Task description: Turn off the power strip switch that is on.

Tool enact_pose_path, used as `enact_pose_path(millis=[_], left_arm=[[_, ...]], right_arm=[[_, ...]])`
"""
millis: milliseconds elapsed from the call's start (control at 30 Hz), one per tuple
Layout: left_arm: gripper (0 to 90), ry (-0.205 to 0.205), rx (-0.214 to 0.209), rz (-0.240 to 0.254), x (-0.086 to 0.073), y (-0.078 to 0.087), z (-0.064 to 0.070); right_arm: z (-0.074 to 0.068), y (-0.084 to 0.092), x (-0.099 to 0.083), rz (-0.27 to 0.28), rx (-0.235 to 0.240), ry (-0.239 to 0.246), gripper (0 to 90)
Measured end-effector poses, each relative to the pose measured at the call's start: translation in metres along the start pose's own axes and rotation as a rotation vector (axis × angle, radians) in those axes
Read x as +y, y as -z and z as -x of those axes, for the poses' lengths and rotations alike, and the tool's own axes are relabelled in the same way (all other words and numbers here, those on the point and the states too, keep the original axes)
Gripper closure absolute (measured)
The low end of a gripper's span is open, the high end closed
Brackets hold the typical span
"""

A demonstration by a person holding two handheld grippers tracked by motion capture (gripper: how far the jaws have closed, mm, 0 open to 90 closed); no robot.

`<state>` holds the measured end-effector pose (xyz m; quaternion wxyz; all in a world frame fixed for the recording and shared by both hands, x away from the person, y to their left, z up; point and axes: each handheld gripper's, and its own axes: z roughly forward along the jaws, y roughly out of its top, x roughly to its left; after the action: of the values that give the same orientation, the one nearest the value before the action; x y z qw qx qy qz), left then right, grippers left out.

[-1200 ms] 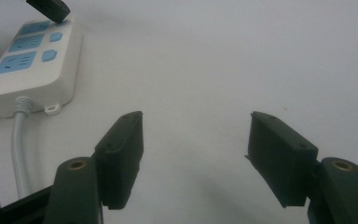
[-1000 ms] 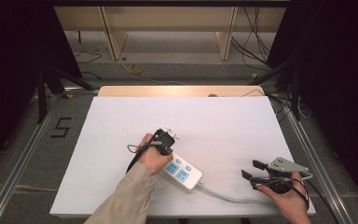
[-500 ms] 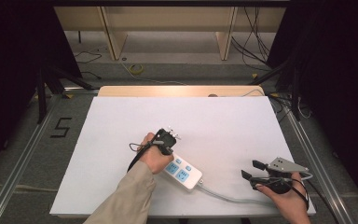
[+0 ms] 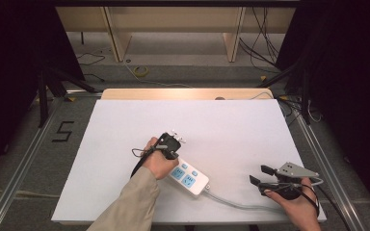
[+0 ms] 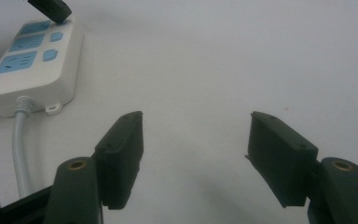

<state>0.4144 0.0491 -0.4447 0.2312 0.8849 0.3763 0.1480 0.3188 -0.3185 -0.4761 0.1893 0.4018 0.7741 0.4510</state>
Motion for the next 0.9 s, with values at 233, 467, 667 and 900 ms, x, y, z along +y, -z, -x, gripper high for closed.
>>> enact_pose_path(millis=[233, 467, 667, 900], left_arm=[[89.9, -0.007, 0.003, 0.008, -0.001, 0.000, 0.000], [89.9, -0.003, -0.006, 0.024, -0.002, 0.003, -0.002], [89.8, -0.004, -0.009, 0.034, -0.004, 0.004, -0.003], [88.6, 0.020, 0.000, 0.073, -0.010, 0.015, -0.007]], right_arm=[[0.000, 0.000, 0.000, 0.000, 0.000, -0.001, 36.6], [0.000, 0.000, 0.000, 0.000, 0.000, 0.000, 36.6], [0.001, 0.000, 0.000, 0.003, -0.001, -0.001, 36.6], [0.001, 0.001, 0.000, 0.003, 0.000, -0.004, 36.6]])
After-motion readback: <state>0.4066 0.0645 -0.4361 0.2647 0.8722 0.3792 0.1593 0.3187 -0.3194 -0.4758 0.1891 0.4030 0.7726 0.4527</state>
